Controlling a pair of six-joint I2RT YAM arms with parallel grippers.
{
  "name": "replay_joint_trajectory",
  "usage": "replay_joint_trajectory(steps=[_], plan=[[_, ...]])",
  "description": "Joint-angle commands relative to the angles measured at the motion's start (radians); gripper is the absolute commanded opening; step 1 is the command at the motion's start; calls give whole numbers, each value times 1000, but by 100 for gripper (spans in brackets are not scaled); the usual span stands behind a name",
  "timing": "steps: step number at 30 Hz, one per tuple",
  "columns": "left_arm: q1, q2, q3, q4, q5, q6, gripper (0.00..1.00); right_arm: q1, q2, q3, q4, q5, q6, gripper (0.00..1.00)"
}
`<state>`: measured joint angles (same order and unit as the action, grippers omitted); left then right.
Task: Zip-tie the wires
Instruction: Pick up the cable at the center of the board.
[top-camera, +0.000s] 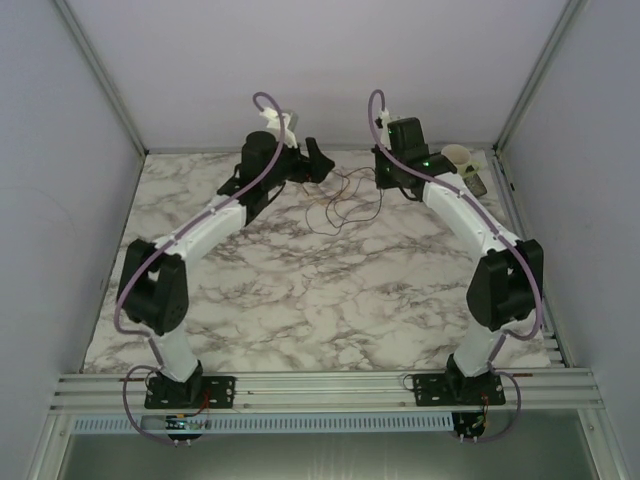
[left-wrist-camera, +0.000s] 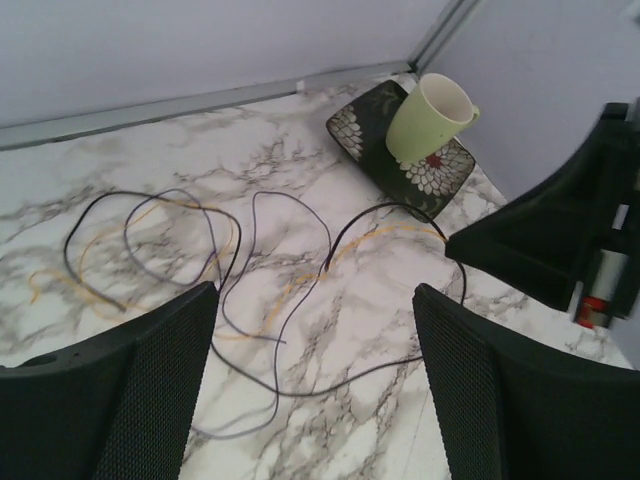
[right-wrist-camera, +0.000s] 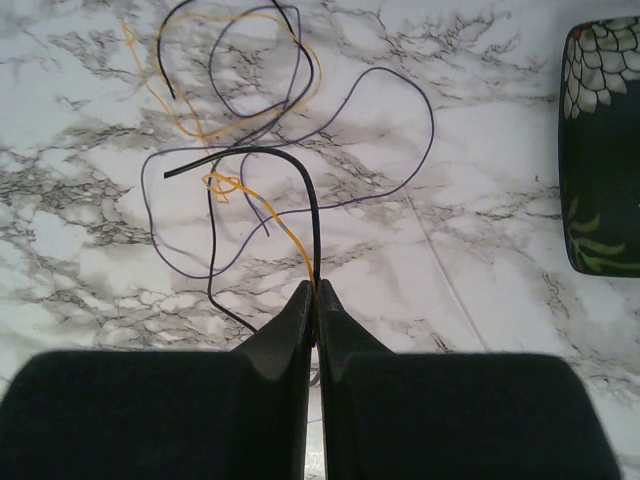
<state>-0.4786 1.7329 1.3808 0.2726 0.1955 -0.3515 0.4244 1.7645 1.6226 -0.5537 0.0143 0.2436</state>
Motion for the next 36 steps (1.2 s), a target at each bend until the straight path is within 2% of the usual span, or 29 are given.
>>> replay_joint_trajectory(steps=[1, 6, 12, 17, 25, 36], plan=[[11, 135, 139, -18, 173, 2, 75, 11, -61, -19, 81, -37, -47, 0], [16, 249, 256, -79, 269, -11, 65, 12, -101, -91, 144, -40, -93, 0], [18, 299, 282, -69, 332, -31, 54, 19, -145, -167, 235, -53, -117, 0], [18, 300, 274, -76, 370, -33, 49, 28, -177, -220, 320, -50, -120, 0], [18, 300, 279, -126, 351, 5, 38, 39, -185, -234, 357, -56, -119, 0], [18, 315, 292, -109, 340, 9, 29, 50, -190, -244, 357, -67, -131, 0]])
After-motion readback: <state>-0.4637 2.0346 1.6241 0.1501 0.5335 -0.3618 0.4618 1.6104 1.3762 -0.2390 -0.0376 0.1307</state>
